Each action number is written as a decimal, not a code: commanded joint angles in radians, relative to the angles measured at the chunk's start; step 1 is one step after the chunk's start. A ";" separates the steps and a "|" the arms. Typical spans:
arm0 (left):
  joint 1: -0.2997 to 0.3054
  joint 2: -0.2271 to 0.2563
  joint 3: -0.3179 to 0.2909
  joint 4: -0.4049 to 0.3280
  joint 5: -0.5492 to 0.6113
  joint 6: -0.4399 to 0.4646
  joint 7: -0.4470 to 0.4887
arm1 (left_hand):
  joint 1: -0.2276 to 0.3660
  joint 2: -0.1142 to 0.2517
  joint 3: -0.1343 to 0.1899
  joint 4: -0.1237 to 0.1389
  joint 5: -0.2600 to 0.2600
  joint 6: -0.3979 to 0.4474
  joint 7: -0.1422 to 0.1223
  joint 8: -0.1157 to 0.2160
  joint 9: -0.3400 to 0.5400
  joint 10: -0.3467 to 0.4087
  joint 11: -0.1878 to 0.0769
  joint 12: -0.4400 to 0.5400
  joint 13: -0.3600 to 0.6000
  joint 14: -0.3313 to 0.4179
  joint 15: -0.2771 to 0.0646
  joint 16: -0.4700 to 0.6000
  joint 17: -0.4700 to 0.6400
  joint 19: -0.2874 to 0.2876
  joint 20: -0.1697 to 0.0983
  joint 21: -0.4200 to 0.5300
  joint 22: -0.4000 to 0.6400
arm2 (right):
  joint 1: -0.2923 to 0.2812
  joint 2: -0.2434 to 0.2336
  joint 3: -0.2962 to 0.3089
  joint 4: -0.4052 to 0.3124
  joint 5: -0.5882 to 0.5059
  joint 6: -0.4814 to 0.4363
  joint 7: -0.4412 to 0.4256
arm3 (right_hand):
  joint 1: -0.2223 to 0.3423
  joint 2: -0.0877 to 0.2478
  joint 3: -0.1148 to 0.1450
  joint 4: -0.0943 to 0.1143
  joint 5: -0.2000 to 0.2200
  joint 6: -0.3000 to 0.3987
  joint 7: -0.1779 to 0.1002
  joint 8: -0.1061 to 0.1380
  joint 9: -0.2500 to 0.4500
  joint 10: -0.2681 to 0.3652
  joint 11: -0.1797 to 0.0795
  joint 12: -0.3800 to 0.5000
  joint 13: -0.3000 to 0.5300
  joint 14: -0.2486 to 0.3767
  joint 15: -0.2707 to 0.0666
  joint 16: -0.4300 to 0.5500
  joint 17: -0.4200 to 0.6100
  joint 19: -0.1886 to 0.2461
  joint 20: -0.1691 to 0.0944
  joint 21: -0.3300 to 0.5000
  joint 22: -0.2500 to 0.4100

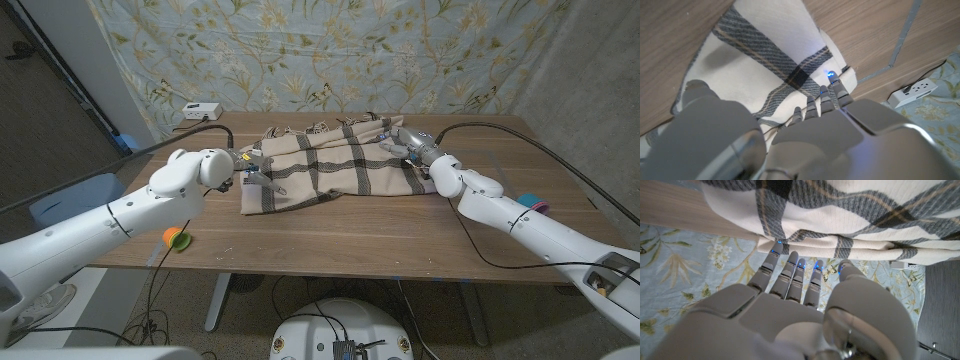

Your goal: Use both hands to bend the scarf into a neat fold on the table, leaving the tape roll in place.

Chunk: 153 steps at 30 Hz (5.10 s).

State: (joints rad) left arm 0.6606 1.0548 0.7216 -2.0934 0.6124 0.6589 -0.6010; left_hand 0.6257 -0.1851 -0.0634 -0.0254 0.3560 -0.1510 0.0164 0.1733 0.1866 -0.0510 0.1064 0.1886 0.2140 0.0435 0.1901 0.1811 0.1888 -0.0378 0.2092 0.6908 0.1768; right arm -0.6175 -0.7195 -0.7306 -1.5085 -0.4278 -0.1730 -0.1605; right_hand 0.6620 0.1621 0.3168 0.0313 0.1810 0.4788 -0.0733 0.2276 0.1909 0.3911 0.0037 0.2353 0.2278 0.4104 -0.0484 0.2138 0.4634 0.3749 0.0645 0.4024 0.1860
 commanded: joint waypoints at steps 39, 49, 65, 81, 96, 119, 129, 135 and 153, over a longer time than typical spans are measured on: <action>0.095 -0.175 0.043 0.199 0.652 -0.230 -0.078 | 0.482 0.366 0.202 -0.139 0.003 0.050 -0.005 0.033 0.000 0.077 -0.076 0.055 -0.008 0.145 -0.135 0.041 -0.008 0.186 -0.042 -0.030 0.011 | 0.089 0.069 -0.061 0.130 0.025 -0.009 0.061 | -0.030 -0.006 0.020 -0.003 0.005 -0.031 -0.008 -0.029 0.002 -0.029 -0.001 -0.023 -0.003 -0.037 -0.022 -0.019 -0.025 -0.020 -0.002 -0.016 0.001; 0.104 -0.175 0.044 0.253 0.682 -0.273 0.148 | 0.748 0.393 0.611 -0.102 -0.126 0.333 -0.070 0.072 0.004 0.375 -0.213 0.121 -0.010 0.416 -0.338 0.084 0.006 0.281 -0.152 0.142 0.062 | 0.188 0.102 -0.141 0.212 0.032 -0.112 0.262 | -0.194 -0.022 -0.038 0.057 0.006 -0.231 -0.022 -0.049 0.005 -0.240 0.016 -0.052 -0.013 -0.269 0.039 -0.031 -0.071 -0.149 0.020 -0.098 -0.003; 0.057 -0.121 0.050 0.338 0.815 -0.383 0.607 | 0.723 0.364 0.702 -0.115 -0.182 0.960 -0.158 0.183 0.022 0.854 -0.302 0.218 0.023 0.883 -0.424 0.198 0.049 0.330 -0.306 0.496 0.048 | 0.236 0.114 -0.196 0.292 0.032 -0.107 0.295 | -0.229 -0.010 -0.042 0.076 0.013 -0.212 -0.012 -0.034 0.005 -0.223 0.012 -0.037 -0.015 -0.271 0.026 -0.020 -0.082 -0.147 0.012 -0.105 -0.004; -0.053 -0.098 0.062 0.423 0.883 -0.485 0.853 | 0.825 0.360 0.714 -0.149 -0.159 1.277 -0.044 0.353 0.105 0.993 -0.280 0.289 0.180 1.030 -0.417 0.409 0.328 0.320 -0.250 0.621 0.021 | 0.226 0.097 -0.207 0.277 0.035 -0.076 0.300 | -0.232 -0.006 -0.037 0.075 0.017 -0.197 -0.007 -0.028 0.004 -0.207 0.015 -0.030 -0.016 -0.258 0.021 -0.015 -0.093 -0.137 0.007 -0.106 -0.004; -0.228 -0.103 0.120 0.499 1.018 -0.602 0.974 | 0.819 0.361 0.720 -0.139 -0.154 1.261 -0.030 0.394 0.160 0.999 -0.291 0.305 0.230 1.006 -0.417 0.432 0.391 0.309 -0.260 0.622 0.018 | 0.221 0.093 -0.220 0.263 0.013 -0.054 0.314 | -0.229 -0.003 -0.029 0.070 0.020 -0.187 -0.004 -0.026 0.004 -0.199 0.015 -0.027 -0.017 -0.252 0.017 -0.014 -0.103 -0.132 0.007 -0.108 -0.004; -0.457 -0.195 0.246 0.594 1.126 -0.688 1.146 | 0.811 0.359 0.728 -0.135 -0.152 1.245 -0.035 0.439 0.220 0.995 -0.293 0.317 0.282 0.982 -0.417 0.449 0.454 0.309 -0.264 0.624 0.014 | 0.191 0.047 -0.240 0.189 -0.060 -0.012 0.349 | -0.228 -0.002 -0.020 0.065 0.024 -0.183 -0.004 -0.027 0.003 -0.183 0.014 -0.022 -0.018 -0.242 0.013 -0.012 -0.118 -0.125 0.006 -0.112 -0.004; -0.532 -0.225 0.293 0.622 1.157 -0.701 1.193 | 0.808 0.360 0.731 -0.135 -0.152 1.239 -0.034 0.456 0.241 0.991 -0.294 0.320 0.301 0.975 -0.418 0.454 0.475 0.307 -0.263 0.627 0.014 | 0.153 0.013 -0.229 0.127 -0.090 0.020 0.363 | -0.229 -0.003 -0.018 0.064 0.025 -0.180 -0.002 -0.026 0.003 -0.177 0.013 -0.021 -0.018 -0.234 0.012 -0.009 -0.123 -0.117 0.005 -0.112 -0.004; -0.576 -0.244 0.321 0.637 1.176 -0.709 1.208 | 0.806 0.359 0.734 -0.134 -0.152 1.234 -0.034 0.465 0.253 0.992 -0.296 0.323 0.312 0.971 -0.418 0.456 0.488 0.306 -0.264 0.627 0.013 | 0.140 0.006 -0.226 0.110 -0.108 0.042 0.375 | -0.229 -0.004 -0.016 0.063 0.025 -0.178 -0.002 -0.026 0.003 -0.176 0.012 -0.021 -0.018 -0.233 0.013 -0.010 -0.126 -0.116 0.005 -0.113 -0.004; -0.716 -0.335 0.418 0.720 1.208 -0.723 1.296 | 0.800 0.357 0.740 -0.135 -0.152 1.222 -0.034 0.491 0.289 0.988 -0.296 0.329 0.342 0.961 -0.418 0.462 0.522 0.305 -0.268 0.630 0.012 | 0.110 0.002 -0.213 0.077 -0.163 0.089 0.372 | -0.225 -0.005 -0.010 0.057 0.027 -0.175 -0.001 -0.026 0.003 -0.176 0.013 -0.022 -0.019 -0.234 0.012 -0.012 -0.134 -0.114 0.006 -0.115 -0.005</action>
State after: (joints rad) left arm 0.0226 0.7736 1.0830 -1.4194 1.8046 -0.0559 0.6478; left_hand 1.4098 0.1519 0.6698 -0.1586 0.1975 1.0817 -0.0266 0.6585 0.4689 0.9356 -0.1793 0.5072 0.5496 0.9111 -0.0236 0.6363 0.7051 0.2712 -0.0388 1.3168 0.1859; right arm -0.4880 -0.7126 -0.9518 -1.4075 -0.5594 -0.1102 0.2077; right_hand 0.4345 0.1528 0.2964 0.0903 0.2042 0.2919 -0.0769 0.1962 0.1875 0.2088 0.0182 0.2075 0.2067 0.1675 -0.0339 0.1991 0.3286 0.2249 0.0609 0.2812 0.1615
